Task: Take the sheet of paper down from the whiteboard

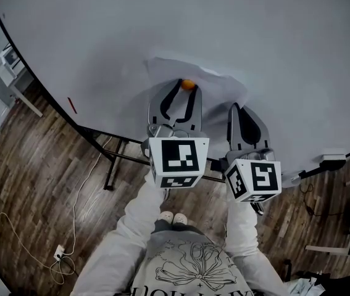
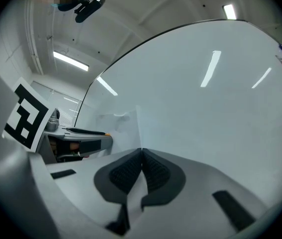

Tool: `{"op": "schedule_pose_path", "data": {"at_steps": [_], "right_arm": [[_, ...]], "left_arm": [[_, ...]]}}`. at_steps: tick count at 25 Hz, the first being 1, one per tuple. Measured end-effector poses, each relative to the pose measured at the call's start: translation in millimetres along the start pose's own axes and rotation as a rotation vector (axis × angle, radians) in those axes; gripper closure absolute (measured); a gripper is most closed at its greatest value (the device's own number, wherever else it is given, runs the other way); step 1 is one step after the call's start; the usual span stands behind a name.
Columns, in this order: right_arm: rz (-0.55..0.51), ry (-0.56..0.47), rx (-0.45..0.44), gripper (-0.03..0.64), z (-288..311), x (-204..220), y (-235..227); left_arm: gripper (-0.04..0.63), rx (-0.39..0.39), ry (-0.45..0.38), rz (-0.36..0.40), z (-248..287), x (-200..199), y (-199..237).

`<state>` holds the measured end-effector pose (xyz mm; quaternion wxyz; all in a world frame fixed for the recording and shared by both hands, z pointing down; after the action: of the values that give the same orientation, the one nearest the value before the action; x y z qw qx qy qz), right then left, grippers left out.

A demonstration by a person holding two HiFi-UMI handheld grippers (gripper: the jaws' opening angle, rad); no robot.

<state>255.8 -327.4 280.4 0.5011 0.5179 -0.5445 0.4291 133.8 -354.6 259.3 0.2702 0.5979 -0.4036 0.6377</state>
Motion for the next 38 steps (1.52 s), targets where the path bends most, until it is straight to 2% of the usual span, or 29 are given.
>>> {"op": "schedule_pose_path", "data": {"at_steps": [10, 29, 38], "right_arm": [[0.024, -0.016, 0.031, 0.615, -7.1, -3.8, -4.7], [0.048, 0.015, 0.242, 0.615, -32.8, -1.9, -61.8], [0.051, 0.016, 0.293, 0.614, -44.1, -3.9, -79.0]], "left_arm": [[0.477, 0.033, -0.017, -0.05, -7.5, -3.9, 1.9], [0.477, 0.001, -0.004, -0.074, -18.5, 2.7, 28.3], [0.477, -0.002, 0.008, -0.072, -11.0, 7.2, 28.6]]}}
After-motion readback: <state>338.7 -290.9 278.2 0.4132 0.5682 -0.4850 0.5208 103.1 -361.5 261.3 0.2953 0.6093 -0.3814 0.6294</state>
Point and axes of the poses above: the fingertips, and each gripper's own axes: z forward along the fingers, y to its left, x out of its underside, the point moved 3 cm from there along -z, backward along the fingers, and after that the axes turned 13 degrees about x, right-handed, at the moved point
